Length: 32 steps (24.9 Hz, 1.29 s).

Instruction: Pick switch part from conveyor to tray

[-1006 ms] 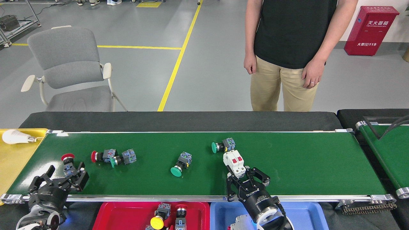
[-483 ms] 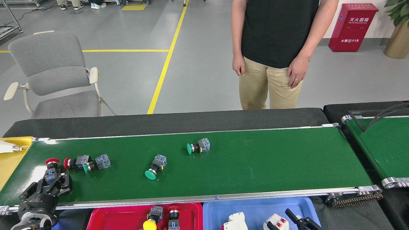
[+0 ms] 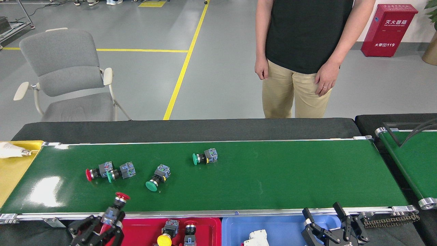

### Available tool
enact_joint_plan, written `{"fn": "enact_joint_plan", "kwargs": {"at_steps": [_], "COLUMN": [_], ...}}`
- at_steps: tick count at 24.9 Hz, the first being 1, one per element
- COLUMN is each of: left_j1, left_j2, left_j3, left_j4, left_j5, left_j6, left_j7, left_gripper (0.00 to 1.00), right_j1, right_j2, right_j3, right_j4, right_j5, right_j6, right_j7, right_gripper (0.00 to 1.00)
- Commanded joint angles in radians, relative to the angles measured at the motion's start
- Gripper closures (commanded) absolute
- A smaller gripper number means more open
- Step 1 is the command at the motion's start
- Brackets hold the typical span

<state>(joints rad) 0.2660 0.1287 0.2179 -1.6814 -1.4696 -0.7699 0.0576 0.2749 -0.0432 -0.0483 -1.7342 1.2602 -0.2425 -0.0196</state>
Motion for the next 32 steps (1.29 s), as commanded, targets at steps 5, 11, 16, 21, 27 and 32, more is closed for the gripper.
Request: {"fn": "enact_joint_plan", "kwargs": {"at_steps": [5,11,16,21,27,32], "left_j1": [0.016,0.015,0.048,0.027,-0.094,-0.156], "left_j2": [-0.038,-0.030,-0.017,0.002,0.074,0.089], "left_j3": [0.012,0.209,0.253,0.239,0.193,0.179], "left_j4": [-0.026,0.063,0.095,0.048,0.140,0.249], "left_j5": [0.002,-0.001,0.003,0.003,0.006,-0.001], "left_j6": [-0.016,0.265,0.265,0.264,0.187,0.156], "left_j7": [0.008,0.008,0.010,0.010,0.002,0.002], "left_gripper": [0.00,0.00,0.00,0.00,0.00,0.00], "right_j1": [-0.013,-0.011,-0.013,-0.045,-0.059,-0.060], "right_j2": [0.032,0.026,0.023,0.019,0.014,0.014], "right_j3": [-0.004,-0.002,-0.002,-0.002,-0.001,0.002], "right_j4": [-0.030,-0.034,-0.034,-0.034,-0.031,-0.031], "right_j5": [0.053,0.056,0.056,0.056,0.056,0.056], "right_j6": [0.127,0.120,0.118,0.111,0.046,0.034], "right_j7": [0.021,0.015,0.015,0.015,0.017,0.017], "right_gripper": [0.01,0.01,0.01,0.01,0.01,0.01]}}
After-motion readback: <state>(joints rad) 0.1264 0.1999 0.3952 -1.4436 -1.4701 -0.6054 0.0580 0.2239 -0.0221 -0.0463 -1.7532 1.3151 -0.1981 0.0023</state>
